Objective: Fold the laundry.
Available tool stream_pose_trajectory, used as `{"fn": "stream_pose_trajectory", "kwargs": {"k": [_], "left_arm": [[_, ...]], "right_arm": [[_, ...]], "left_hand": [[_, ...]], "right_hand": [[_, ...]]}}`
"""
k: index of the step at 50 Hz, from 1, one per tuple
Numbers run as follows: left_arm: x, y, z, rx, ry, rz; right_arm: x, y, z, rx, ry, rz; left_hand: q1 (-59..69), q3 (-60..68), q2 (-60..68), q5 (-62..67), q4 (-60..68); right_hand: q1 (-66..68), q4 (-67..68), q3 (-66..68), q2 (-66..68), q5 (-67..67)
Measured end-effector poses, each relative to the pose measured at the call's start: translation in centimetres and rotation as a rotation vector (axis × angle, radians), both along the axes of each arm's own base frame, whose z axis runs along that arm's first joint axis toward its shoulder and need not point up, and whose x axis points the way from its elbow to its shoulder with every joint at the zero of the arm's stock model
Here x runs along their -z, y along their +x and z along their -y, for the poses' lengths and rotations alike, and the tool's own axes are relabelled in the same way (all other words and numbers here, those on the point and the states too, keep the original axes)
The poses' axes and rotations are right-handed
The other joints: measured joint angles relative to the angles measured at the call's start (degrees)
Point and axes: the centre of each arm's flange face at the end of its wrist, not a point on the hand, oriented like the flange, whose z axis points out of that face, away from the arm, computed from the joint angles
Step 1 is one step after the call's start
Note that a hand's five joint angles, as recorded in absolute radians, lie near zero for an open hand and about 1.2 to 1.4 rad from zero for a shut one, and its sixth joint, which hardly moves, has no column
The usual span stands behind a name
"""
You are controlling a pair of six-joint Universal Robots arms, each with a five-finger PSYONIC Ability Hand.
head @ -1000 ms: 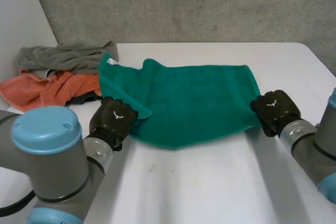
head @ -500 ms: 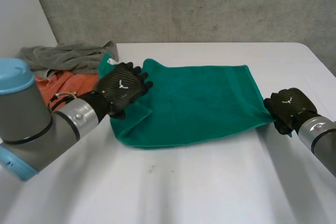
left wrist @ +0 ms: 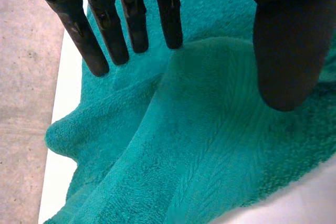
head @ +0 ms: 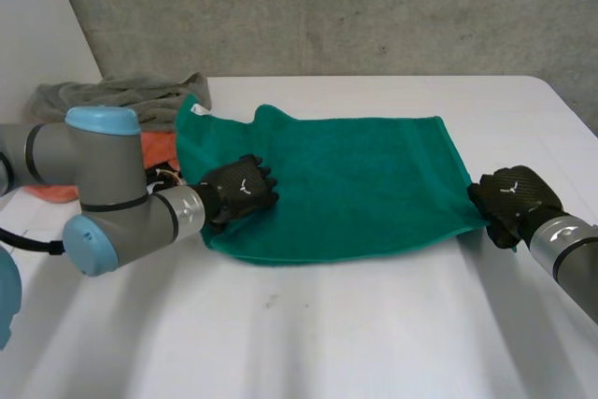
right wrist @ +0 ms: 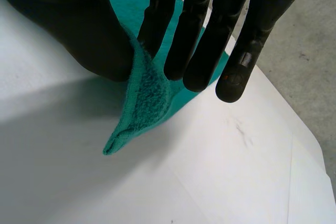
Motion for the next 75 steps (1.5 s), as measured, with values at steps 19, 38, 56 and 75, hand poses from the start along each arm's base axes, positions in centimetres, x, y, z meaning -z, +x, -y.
{"fn": "stream_pose_trajectory", "kwargs": {"k": [19, 38, 56, 75], "left_arm": [[-0.2, 0.1, 1.3, -0.09, -0.044, 0.014], [-0.9, -1.1, 1.4, -0.074, -0.046, -0.118], [1.0, -1.3, 1.8, -0.074, 0.048, -0.069], [1.0, -0.9, 2.2, -0.118, 0.033, -0.053]], "right_arm": [[0.0, 0.0, 0.1, 0.0, -0.002, 0.0], [-0.1, 0.0, 0.1, 0.0, -0.004, -0.001], [-0.1, 0.0, 0.2, 0.0, -0.007, -0.001], [0.0, -0.2, 0.3, 0.007, -0.005, -0.001]], "left_hand": [[40.6, 43.9, 44.2, 42.8, 44.8], [1.6, 1.8, 1.2, 0.9, 1.3], [5.2, 5.3, 5.5, 5.4, 5.6], [38.4, 43.9, 44.1, 42.2, 44.7]], "right_hand": [[0.0, 0.0, 0.0, 0.0, 0.0], [0.0, 0.0, 0.0, 0.0, 0.0], [0.0, 0.0, 0.0, 0.0, 0.0], [0.0, 0.0, 0.0, 0.0, 0.0]]}}
